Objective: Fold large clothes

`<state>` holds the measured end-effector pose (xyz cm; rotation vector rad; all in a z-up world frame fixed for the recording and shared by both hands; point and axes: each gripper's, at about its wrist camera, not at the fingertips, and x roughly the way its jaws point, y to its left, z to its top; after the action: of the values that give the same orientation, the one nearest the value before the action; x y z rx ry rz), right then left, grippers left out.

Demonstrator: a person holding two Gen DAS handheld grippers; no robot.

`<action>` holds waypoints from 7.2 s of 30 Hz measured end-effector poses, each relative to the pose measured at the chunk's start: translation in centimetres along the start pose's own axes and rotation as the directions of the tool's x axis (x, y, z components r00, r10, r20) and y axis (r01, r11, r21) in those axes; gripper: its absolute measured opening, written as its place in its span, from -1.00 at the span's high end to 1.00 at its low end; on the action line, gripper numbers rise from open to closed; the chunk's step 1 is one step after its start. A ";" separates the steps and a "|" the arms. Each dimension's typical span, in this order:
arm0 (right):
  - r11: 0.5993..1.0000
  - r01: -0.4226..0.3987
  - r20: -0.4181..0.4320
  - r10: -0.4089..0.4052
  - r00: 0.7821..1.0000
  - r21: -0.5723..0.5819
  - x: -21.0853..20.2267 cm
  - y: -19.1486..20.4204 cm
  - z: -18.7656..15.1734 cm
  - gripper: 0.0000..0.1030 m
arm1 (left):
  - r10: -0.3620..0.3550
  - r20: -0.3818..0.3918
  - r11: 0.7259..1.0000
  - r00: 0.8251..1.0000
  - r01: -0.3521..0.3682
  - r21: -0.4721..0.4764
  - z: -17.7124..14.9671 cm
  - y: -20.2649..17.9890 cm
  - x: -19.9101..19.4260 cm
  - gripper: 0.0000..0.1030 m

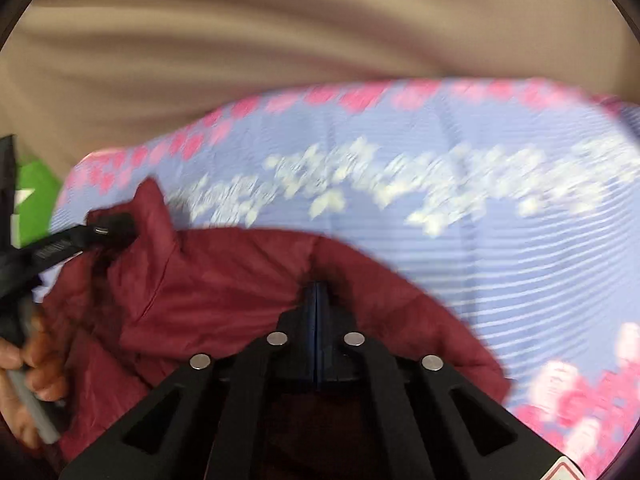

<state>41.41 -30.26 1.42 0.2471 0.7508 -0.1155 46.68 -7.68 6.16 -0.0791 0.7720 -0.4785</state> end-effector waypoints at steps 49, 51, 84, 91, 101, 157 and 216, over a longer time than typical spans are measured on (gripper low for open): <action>0.998 0.034 -0.039 -0.037 0.999 -0.061 -23.0 -4.7 -16.1 -0.03 | 0.193 -0.053 0.980 0.980 -0.195 -0.026 -17.5 10.8 -26.3 -0.70; 0.997 0.017 -0.088 -0.023 0.996 -0.077 -25.2 -5.2 -19.8 -0.11 | 0.180 -0.094 0.982 0.979 -0.184 -0.035 -21.3 10.7 -29.5 -0.77; 0.974 -0.226 0.189 0.226 0.956 -0.021 -43.5 -5.8 -34.1 0.96 | -0.150 0.067 0.959 0.986 0.162 -0.234 -36.5 9.4 -48.6 0.97; 0.965 -0.261 0.496 0.232 0.837 -0.012 -51.6 -6.2 -32.2 0.96 | -0.152 0.345 0.964 0.926 0.217 -0.157 -33.5 7.2 -57.3 0.97; 0.965 -0.260 0.476 0.211 0.854 0.038 -44.1 -6.2 -22.1 0.96 | -0.020 0.249 0.989 0.968 0.055 -0.135 -21.9 7.6 -47.5 0.96; 0.985 -0.106 0.075 0.097 0.993 0.139 -25.7 -6.5 -26.6 0.97 | 0.122 -0.144 0.964 0.982 -0.152 -0.219 -30.9 13.3 -31.8 0.96; 0.917 -0.274 -0.111 0.252 0.961 -0.290 -15.0 13.5 -20.0 0.71 | 0.064 -0.014 0.998 0.998 -0.064 0.028 -20.8 3.0 -23.4 -0.64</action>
<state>19.88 -11.74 0.10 0.0567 0.7888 0.2658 19.11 7.51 5.77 -0.0254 0.7799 -0.4293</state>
